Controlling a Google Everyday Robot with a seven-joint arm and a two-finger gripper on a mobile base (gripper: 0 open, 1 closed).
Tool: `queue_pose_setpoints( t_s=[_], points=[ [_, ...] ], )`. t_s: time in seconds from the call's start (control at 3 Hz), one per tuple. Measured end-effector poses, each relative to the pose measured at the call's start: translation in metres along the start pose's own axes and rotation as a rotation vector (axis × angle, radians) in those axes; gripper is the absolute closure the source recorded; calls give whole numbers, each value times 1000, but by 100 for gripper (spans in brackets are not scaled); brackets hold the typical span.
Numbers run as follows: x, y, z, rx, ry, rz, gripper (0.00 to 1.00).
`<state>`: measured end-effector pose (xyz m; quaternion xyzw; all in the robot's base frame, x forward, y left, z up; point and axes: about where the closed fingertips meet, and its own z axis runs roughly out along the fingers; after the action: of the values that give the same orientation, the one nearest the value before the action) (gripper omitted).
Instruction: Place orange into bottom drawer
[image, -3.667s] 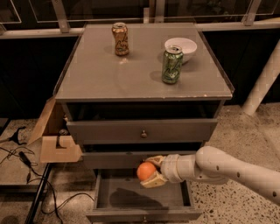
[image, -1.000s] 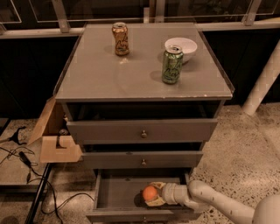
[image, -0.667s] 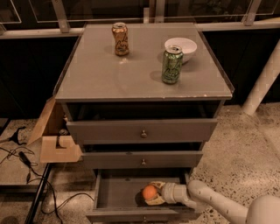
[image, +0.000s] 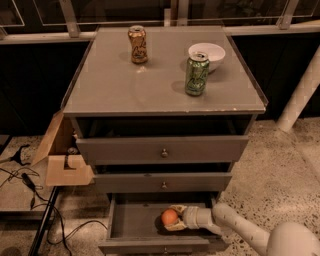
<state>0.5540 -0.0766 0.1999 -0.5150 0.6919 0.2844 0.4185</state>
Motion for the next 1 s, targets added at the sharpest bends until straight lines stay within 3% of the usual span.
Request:
queue_pose_setpoints(
  t_s=[1.0],
  points=[
    [31, -10, 32, -54, -65, 12, 100]
  ],
)
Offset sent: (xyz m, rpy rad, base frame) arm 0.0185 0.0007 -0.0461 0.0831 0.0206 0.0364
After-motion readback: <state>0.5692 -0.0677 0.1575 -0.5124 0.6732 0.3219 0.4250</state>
